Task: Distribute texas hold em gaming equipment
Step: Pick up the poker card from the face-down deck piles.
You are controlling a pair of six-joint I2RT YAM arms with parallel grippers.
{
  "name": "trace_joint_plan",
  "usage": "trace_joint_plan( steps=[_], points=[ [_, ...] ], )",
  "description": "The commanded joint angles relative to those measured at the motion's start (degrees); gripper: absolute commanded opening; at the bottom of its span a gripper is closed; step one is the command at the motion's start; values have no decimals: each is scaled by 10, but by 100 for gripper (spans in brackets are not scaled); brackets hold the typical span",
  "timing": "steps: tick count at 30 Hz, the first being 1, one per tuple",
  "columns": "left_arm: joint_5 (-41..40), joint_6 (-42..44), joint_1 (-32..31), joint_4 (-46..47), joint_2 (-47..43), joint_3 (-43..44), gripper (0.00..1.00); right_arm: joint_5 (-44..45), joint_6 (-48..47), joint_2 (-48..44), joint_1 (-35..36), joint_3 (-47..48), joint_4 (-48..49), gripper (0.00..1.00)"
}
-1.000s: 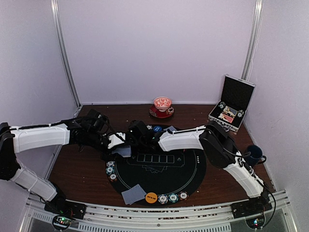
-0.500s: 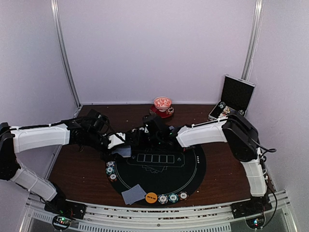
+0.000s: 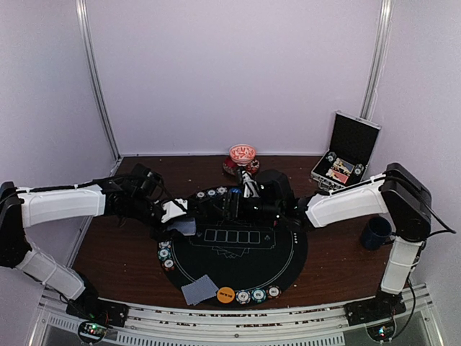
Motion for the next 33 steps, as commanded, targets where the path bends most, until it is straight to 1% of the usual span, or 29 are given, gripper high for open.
trace_joint_plan(
  steps=[1,7,10,13,18,21,24,28,33],
  points=[
    [7,6,-3,15,9,-3,59,-70,-11,3,24,-11,99,72],
    [9,7,-3,16,9,-4,59,-65,12,45,45,27,92,71],
    [8,7,-3,17,8,-4,59,-41,20,58,49,36,80,71],
    [9,5,-3,17,10,-4,59,-38,19,80,51,56,59,71],
    [12,6,-3,17,12,-4,59,-48,28,107,56,81,57,71],
    [13,6,-2,17,12,-4,59,-30,32,118,58,100,40,70],
    [14,6,-3,17,12,-4,59,-13,37,131,58,120,17,68],
    [14,7,-2,17,11,-4,59,-13,40,157,57,149,-15,62],
    [13,7,-2,17,12,-4,59,-38,45,163,57,149,0,62]
  ],
)
